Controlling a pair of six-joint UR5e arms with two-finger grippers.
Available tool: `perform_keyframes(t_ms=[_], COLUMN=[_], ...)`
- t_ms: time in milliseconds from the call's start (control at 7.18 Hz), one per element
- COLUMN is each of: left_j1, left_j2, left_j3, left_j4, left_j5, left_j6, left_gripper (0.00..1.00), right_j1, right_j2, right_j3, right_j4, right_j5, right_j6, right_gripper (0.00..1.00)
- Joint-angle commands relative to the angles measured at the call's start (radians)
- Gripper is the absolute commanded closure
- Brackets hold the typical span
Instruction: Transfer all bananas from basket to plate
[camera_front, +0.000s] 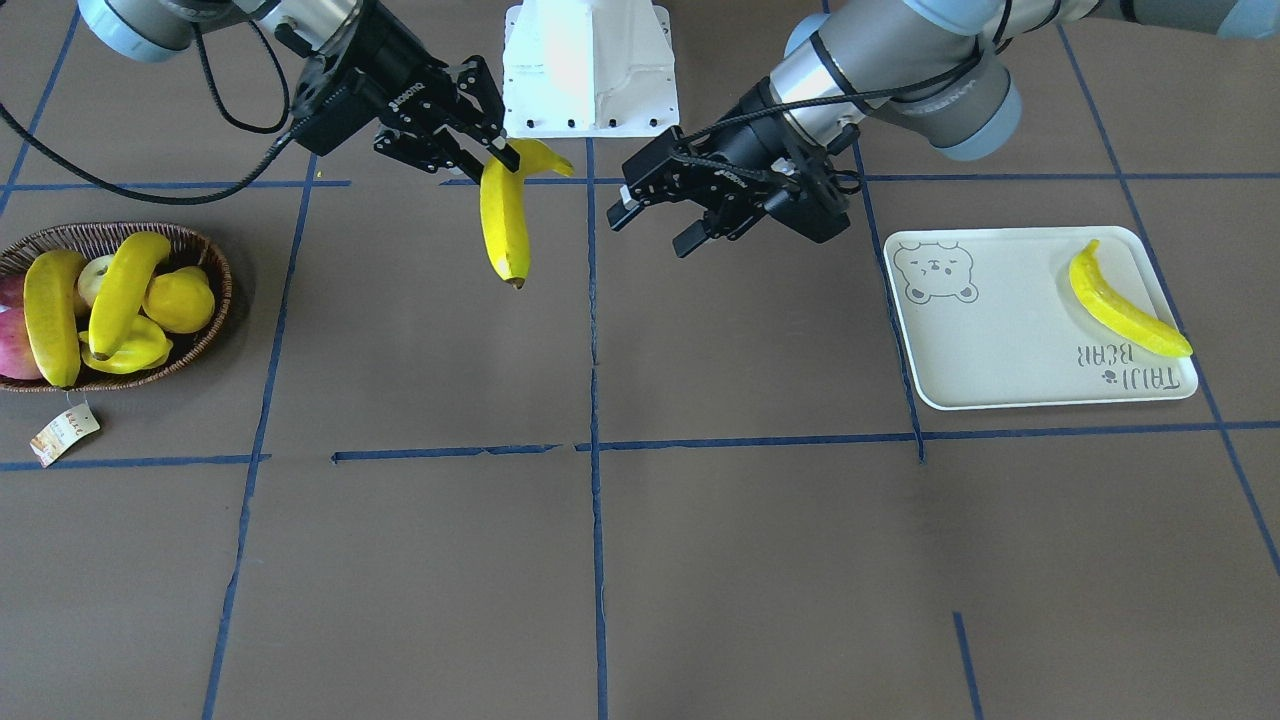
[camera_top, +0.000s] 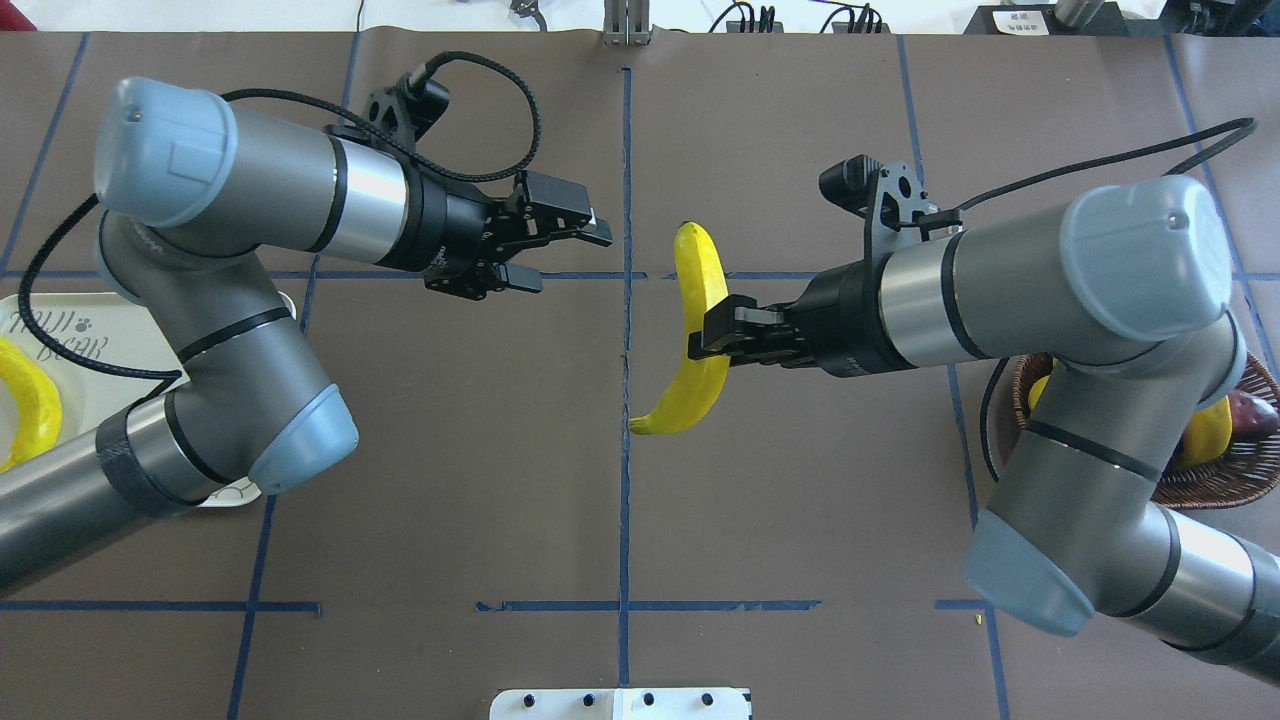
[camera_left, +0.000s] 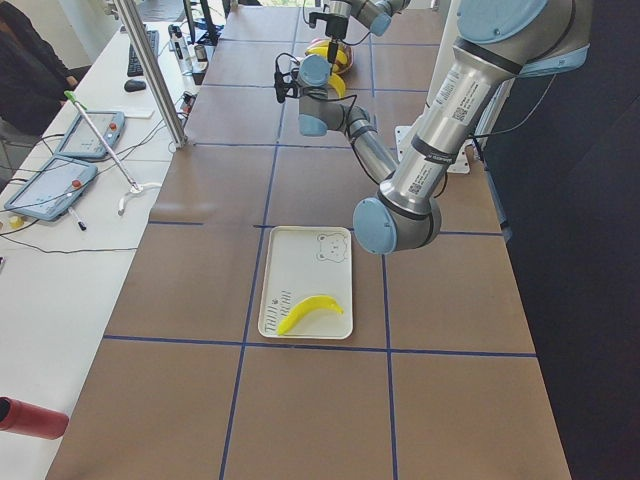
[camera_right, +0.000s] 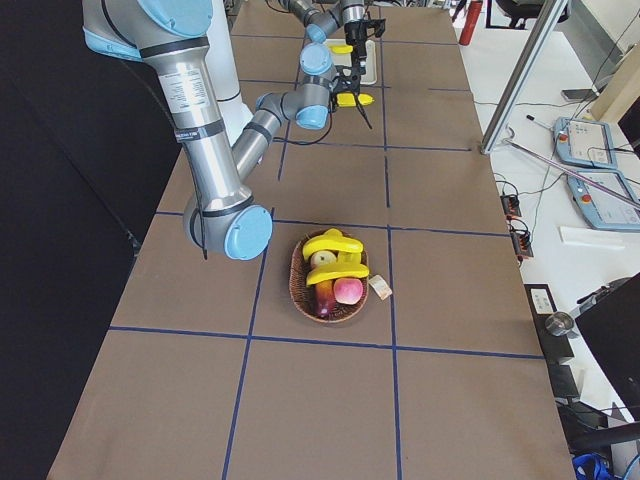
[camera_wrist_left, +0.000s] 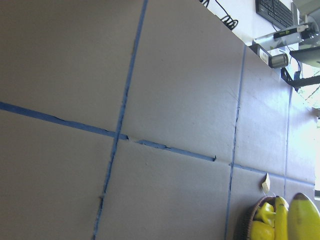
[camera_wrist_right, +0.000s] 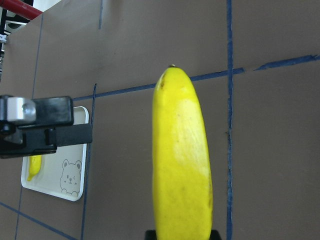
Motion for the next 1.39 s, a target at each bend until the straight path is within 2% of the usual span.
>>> perform_keyframes(t_ms=[0, 278, 557, 696, 835, 975, 1253], left_j1=[0.049, 0.067, 0.09, 0.091, 0.091, 0.088, 0.085], left_j2=[-0.047, -0.094, -0.102, -0.098, -0.101, -0.098, -0.101], left_j3=[0.021, 0.076, 0.081, 0.081, 0.077, 0.077, 0.075], left_j4=[-0.005, -0.005, -0.002, -0.003, 0.001, 0.003, 0.009], left_j5=[0.006, 0.014, 0.026, 0.026, 0.024, 0.024, 0.024], left_j6=[0.039, 0.041, 0.043, 0.043, 0.066, 0.095, 0.095], left_gripper=[0.01, 0.01, 0.03, 0.51, 0.92, 1.0, 1.0], right_j1=[-0.052, -0.06, -0.06, -0.058, -0.055, -0.054, -0.052], right_j2=[0.026, 0.04, 0.04, 0.039, 0.039, 0.037, 0.039], right_j3=[-0.012, -0.012, -0.011, -0.011, -0.008, -0.005, 0.0], right_j4=[-0.006, -0.006, -0.006, -0.006, -0.005, -0.005, -0.009], right_j5=[-0.043, -0.044, -0.044, -0.043, -0.041, -0.04, -0.044], right_j6=[-0.004, -0.004, -0.003, -0.004, -0.004, -0.004, 0.01], right_gripper=[0.98, 0.98, 0.98, 0.98, 0.97, 0.97, 0.0])
